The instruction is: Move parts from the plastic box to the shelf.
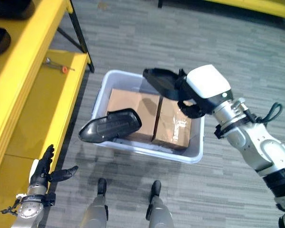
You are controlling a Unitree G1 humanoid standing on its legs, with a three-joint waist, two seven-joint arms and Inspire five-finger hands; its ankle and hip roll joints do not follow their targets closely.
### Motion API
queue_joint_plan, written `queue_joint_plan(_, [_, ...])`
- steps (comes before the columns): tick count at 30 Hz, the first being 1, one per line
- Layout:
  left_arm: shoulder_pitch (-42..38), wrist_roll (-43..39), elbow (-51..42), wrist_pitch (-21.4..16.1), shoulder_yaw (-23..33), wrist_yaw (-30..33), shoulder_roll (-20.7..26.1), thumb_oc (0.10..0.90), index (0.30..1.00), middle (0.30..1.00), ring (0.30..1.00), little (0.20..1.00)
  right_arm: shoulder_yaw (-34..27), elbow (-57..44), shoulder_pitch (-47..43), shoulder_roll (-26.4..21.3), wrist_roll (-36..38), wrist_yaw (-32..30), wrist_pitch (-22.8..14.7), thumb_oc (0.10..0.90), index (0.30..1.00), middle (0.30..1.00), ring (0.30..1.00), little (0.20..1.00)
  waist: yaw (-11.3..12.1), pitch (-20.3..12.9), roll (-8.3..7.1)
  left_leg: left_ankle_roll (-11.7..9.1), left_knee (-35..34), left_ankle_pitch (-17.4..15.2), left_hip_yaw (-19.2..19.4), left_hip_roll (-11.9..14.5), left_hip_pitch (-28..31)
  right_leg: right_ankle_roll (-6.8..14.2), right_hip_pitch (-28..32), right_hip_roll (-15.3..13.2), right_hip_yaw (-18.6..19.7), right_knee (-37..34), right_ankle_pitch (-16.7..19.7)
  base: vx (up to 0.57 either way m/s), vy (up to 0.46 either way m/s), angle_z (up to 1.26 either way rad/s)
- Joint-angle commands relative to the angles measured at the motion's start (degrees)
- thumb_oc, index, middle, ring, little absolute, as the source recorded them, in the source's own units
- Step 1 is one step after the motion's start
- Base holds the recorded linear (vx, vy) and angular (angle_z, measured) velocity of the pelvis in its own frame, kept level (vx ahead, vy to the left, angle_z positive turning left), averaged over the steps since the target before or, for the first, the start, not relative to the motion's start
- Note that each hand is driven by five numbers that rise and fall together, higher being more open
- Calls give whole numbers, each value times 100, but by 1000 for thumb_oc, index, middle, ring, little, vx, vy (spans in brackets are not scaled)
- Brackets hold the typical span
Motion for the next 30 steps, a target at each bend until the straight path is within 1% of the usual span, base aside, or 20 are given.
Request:
queue_joint_plan(1, [342, 162, -152, -275, -144, -20, 310, 900, 1000, 1000, 1000, 1000, -677, -419, -199, 77, 153, -374, -77, 400, 300, 300, 300, 300, 105, -1064, -89, -89, -142, -47, -693, 316, 241, 228, 58, -51, -68, 690, -831, 19, -70, 6])
queue_joint_plan(7, [280, 138, 1, -226, -279, 29, 166, 900, 1000, 1000, 1000, 1000, -429, -368, -338, 346, 172, -347, -98, 400, 300, 300, 300, 300, 173, -1317, -30, -79, -142, 29, -772, 436, 478, 125, 296, 93, -138, 936, -1110, -8, -82, 3])
queue_joint_plan(8, [283, 138, 3, -226, -271, 32, 156, 900, 1000, 1000, 1000, 1000, -394, -352, -373, 348, 171, -351, -97, 400, 300, 300, 300, 300, 161, -1311, -20, -83, -142, 27, -773, 443, 485, 120, 301, 100, -139, 941, -1116, -24, -146, 13])
queue_joint_plan(9, [296, 118, 10, -222, -328, 51, 78, 900, 1000, 1000, 1000, 1000, -124, -310, -651, 433, 182, -365, -104, 400, 300, 300, 300, 300, 207, -1403, 20, -97, -142, 150, -801, 531, 526, 39, 377, 223, -138, 938, -1185, -26, -147, 12])
queue_joint_plan(13, [395, 112, -39, -185, -403, 28, -23, 900, 1000, 1000, 1000, 1000, 208, -344, -1086, 504, 228, -399, -130, 400, 300, 300, 300, 300, 297, -1460, 81, -176, -112, 548, -881, 706, 510, -105, 499, 453, -130, 844, -1240, -16, -140, -1])
queue_joint_plan(14, [400, 113, -45, -181, -395, 27, -32, 900, 1000, 1000, 1000, 1000, 233, -335, -1111, 505, 229, -402, -128, 400, 300, 300, 300, 300, 285, -1458, 94, -183, -117, 555, -887, 716, 511, -112, 505, 464, -136, 834, -1234, -12, -111, -4])
queue_joint_plan(16, [478, 108, -59, -171, -373, 38, -70, 900, 1000, 1000, 1000, 1000, 348, -395, -1391, 513, 269, -467, -155, 400, 300, 300, 300, 300, 352, -1440, 135, -249, -86, 832, -976, 813, 448, -196, 589, 588, -181, 724, -1253, -30, -168, -3])
queue_joint_plan(17, [532, 72, -85, -162, -357, 34, -106, 900, 1000, 1000, 1000, 1000, 432, -451, -1635, 521, 318, -555, -175, 400, 300, 300, 300, 300, 439, -1399, 171, -315, -55, 1084, -1094, 885, 339, -277, 683, 678, -294, 608, -1258, -44, -195, -1])
queue_joint_plan(18, [552, 66, -81, -157, -356, 25, -109, 900, 1000, 1000, 1000, 1000, 480, -433, -1727, 527, 324, -579, -174, 400, 300, 300, 300, 300, 465, -1373, 194, -336, -46, 1176, -1160, 901, 292, -292, 711, 701, -347, 579, -1263, -61, -166, 15])
queue_joint_plan(20, [537, 68, -33, -133, -371, 51, -79, 900, 1000, 1000, 1000, 1000, 550, -446, -1975, 486, 335, -660, -152, 400, 300, 300, 300, 300, 587, -1241, 245, -428, -34, 1507, -1214, 933, 153, -347, 776, 702, -538, 527, -1296, -90, -80, 34])
queue_joint_plan(21, [529, 62, -26, -136, -359, 64, -72, 900, 1000, 1000, 1000, 1000, 560, -434, -2052, 437, 328, -698, -139, 400, 300, 300, 300, 300, 605, -1176, 266, -450, -45, 1661, -1161, 944, 34, -361, 793, 674, -670, 482, -1295, -103, -38, 49])
queue_joint_plan(22, [522, 61, -29, -134, -360, 63, -74, 900, 1000, 1000, 1000, 1000, 563, -429, -2062, 432, 328, -701, -140, 400, 300, 300, 300, 300, 590, -1175, 273, -446, -46, 1694, -1186, 938, 2, -362, 781, 673, -689, 469, -1264, -132, -30, 60])
queue_joint_plan(23, [535, 77, -43, -138, -339, 63, -76, 900, 1000, 1000, 1000, 1000, 517, -433, -2122, 388, 296, -770, -96, 400, 300, 300, 300, 300, 632, -1073, 298, -485, -84, 1884, -813, 999, -187, -376, 865, 594, -981, 338, -1277, -90, -15, 96])
queue_joint_plan(24, [528, 77, -44, -138, -341, 63, -78, 900, 1000, 1000, 1000, 1000, 515, -432, -2127, 384, 295, -771, -96, 400, 300, 300, 300, 300, 624, -1072, 305, -477, -91, 1915, -828, 996, -208, -377, 857, 596, -994, 322, -1245, -96, -28, 127])
queue_joint_plan(25, [490, 81, -17, -149, -315, 91, -69, 900, 1000, 1000, 1000, 1000, 503, -444, -2170, 332, 263, -801, -64, 400, 300, 300, 300, 300, 666, -1010, 309, -498, -67, 2018, -681, 990, -277, -356, 901, 537, -1114, 254, -1173, -60, -15, 145])
queue_joint_plan(26, [439, 86, 35, -157, -300, 126, -57, 900, 1000, 1000, 1000, 1000, 478, -473, -2171, 278, 193, -828, -37, 400, 300, 300, 300, 300, 669, -973, 283, -500, 39, 1967, -533, 1000, -282, -333, 920, 481, -1187, 237, -1118, -126, -25, 112])
queue_joint_plan(27, [404, 73, 14, -170, -298, 179, -94, 900, 1000, 1000, 1000, 1000, 353, -550, -2002, 213, 105, -864, -22, 400, 300, 300, 300, 300, 551, -963, 231, -491, 337, 1759, 146, 1213, -204, -347, 916, 349, -1439, 221, -1072, -73, -23, 77])
queue_joint_plan(28, [380, 86, 35, -166, -321, 184, -111, 900, 1000, 1000, 1000, 1000, 279, -566, -1895, 187, 53, -898, -1, 400, 300, 300, 300, 300, 477, -990, 184, -561, 461, 1592, 350, 1334, -102, -314, 943, 277, -1469, 218, -1140, -71, 1, 56])
queue_joint_plan(30, [312, 108, 33, -168, -367, 194, -112, 900, 1000, 1000, 1000, 1000, 85, -647, -1674, 127, -15, -953, 18, 400, 300, 300, 300, 300, 345, -1003, 165, -587, 783, 1442, 829, 1560, 63, -330, 940, 164, -1694, 246, -1122, -37, 23, 99])
